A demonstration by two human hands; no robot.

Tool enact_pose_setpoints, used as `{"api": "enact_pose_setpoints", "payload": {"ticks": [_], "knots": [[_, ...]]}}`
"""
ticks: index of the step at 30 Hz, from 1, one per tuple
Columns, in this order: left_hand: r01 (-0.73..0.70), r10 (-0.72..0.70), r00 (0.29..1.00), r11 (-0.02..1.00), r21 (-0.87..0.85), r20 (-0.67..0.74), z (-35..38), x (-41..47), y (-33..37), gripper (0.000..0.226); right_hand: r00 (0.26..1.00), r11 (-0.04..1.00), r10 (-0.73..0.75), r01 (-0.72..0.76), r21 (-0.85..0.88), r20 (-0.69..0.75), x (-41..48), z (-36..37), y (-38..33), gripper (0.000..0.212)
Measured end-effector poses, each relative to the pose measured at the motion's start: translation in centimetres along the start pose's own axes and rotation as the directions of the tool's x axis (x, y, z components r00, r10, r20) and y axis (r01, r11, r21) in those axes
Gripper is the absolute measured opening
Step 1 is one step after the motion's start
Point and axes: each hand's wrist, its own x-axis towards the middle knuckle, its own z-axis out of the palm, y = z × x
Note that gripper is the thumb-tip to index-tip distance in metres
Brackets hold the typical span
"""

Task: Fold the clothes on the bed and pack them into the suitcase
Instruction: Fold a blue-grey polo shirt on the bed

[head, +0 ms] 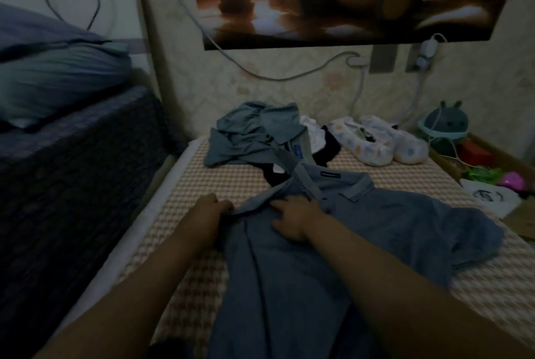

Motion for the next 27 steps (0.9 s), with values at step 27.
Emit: {"api": "enact_pose_setpoints", "payload": {"ticks": [27], "knots": [[0.102,-0.234,0.909,0.927,0.361,0.344,1.3,1.6,-2.9,0.069,0.979,0.981,0.186,-0.180,0.068,-0.089,1.3,-0.5,3.0,0.069]]}}
